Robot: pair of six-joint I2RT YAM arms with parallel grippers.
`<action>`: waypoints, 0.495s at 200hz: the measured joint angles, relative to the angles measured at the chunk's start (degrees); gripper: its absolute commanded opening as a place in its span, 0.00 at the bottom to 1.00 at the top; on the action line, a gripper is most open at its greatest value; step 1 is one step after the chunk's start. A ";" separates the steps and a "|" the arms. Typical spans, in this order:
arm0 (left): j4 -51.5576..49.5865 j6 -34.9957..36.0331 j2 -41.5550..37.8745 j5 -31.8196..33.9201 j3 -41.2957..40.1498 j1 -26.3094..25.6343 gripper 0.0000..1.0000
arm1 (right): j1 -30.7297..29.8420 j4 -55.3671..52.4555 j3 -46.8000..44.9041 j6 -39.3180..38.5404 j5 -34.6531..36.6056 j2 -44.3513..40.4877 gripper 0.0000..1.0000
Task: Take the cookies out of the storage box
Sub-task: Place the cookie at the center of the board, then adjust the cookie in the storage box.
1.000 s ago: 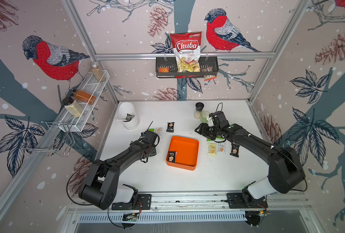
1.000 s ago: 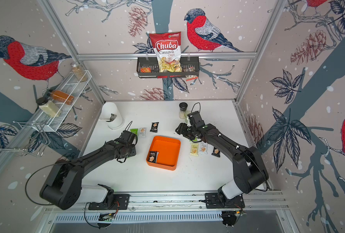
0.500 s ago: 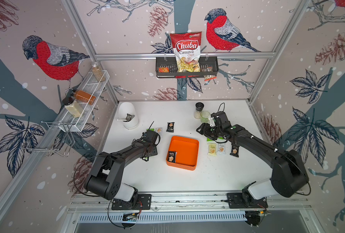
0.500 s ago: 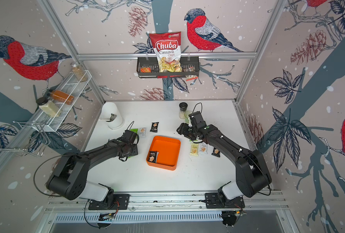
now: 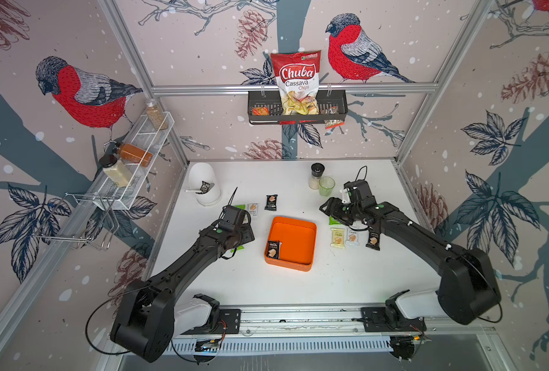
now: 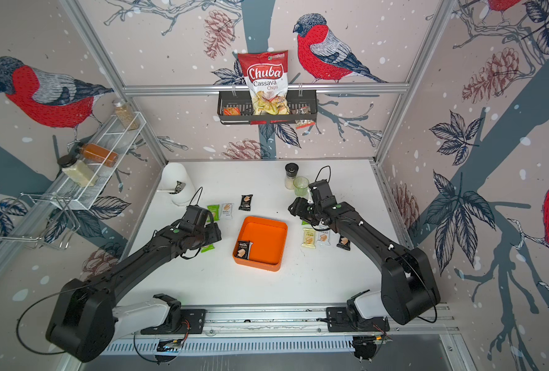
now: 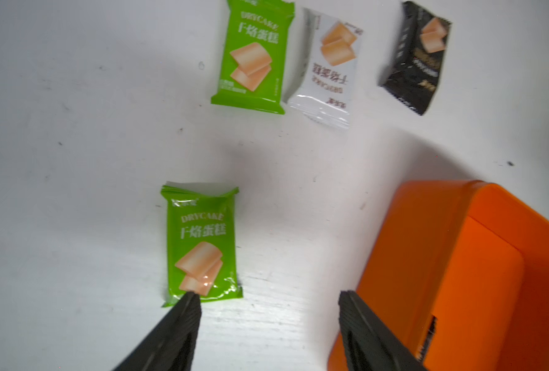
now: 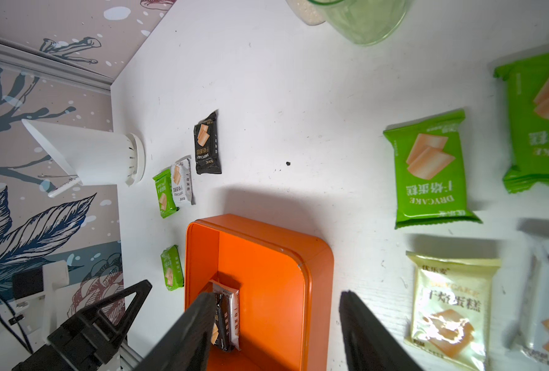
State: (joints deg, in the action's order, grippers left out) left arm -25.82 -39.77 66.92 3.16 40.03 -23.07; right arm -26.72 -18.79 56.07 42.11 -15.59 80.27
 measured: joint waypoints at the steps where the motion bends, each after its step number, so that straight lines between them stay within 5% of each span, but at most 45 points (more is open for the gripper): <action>1: 0.00 -0.11 -0.09 -0.09 0.00 -0.11 0.72 | 0.04 0.00 -0.02 0.00 -0.02 -0.02 0.67; 99: -0.31 -12.83 -0.15 3.63 5.16 -18.80 0.72 | 3.54 -0.63 -1.44 -2.38 -3.04 -1.97 0.67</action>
State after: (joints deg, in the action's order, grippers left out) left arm -26.13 -52.60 66.76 6.79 45.19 -41.87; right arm -23.18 -19.42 54.63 39.72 -18.63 78.30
